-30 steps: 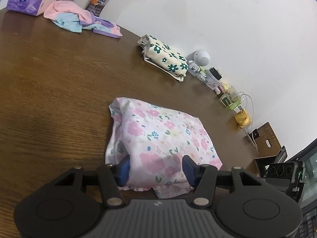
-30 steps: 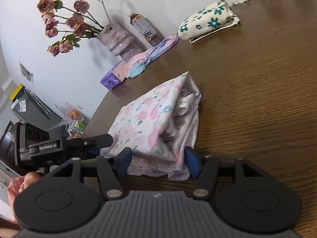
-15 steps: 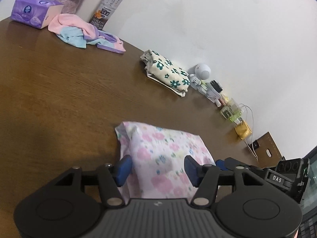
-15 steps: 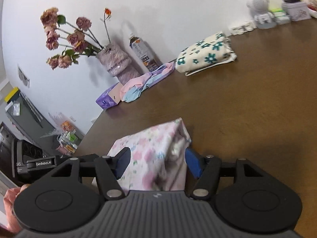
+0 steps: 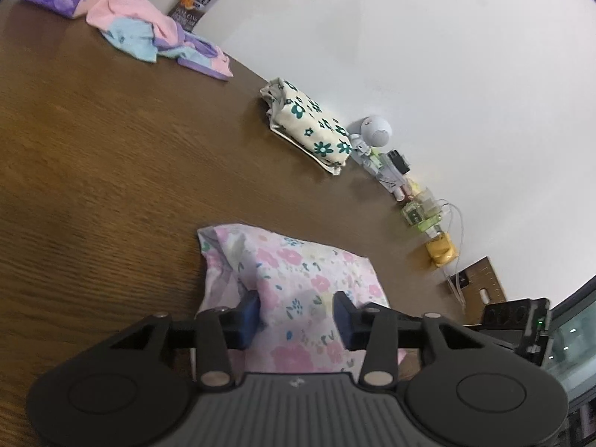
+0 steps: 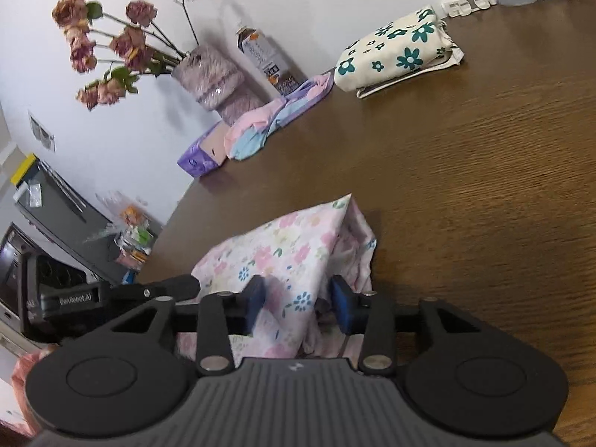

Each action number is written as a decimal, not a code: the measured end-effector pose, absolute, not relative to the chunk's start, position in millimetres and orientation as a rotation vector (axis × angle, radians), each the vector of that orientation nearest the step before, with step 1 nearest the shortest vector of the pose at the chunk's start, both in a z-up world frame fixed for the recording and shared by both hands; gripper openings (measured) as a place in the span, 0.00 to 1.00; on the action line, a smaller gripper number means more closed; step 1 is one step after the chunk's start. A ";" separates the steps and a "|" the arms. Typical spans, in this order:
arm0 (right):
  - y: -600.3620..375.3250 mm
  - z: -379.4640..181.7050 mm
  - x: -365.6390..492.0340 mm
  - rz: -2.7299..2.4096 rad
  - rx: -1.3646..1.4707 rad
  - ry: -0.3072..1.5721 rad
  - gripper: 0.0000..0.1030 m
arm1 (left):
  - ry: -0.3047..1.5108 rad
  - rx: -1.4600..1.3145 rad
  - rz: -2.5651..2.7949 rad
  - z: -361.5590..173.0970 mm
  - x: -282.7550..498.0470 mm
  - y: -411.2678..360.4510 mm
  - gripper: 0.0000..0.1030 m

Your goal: Fold clothes

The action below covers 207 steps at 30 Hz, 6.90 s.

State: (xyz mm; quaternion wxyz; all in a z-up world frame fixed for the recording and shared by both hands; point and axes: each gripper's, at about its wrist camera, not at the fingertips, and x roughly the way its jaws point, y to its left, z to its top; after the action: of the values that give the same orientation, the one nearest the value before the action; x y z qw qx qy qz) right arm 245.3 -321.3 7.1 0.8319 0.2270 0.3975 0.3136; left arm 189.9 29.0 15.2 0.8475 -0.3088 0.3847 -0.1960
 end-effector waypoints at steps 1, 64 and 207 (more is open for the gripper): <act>-321.6 8.5 243.0 0.661 0.476 0.839 0.56 | 0.803 -0.647 -0.398 17.4 187.7 31.2 0.54; -333.8 -24.0 249.1 0.681 0.774 0.897 0.25 | 0.875 -0.851 -0.487 -23.4 209.8 41.1 0.32; -345.0 43.0 466.4 0.346 0.265 0.398 0.82 | 0.238 -0.160 -0.216 56.3 408.4 -58.5 0.83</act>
State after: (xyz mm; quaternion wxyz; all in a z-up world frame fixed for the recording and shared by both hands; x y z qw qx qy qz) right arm 466.3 -345.0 43.0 0.9568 0.1303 0.1960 0.1707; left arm 408.4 -58.5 56.3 0.9839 -0.0798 0.1184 -0.1072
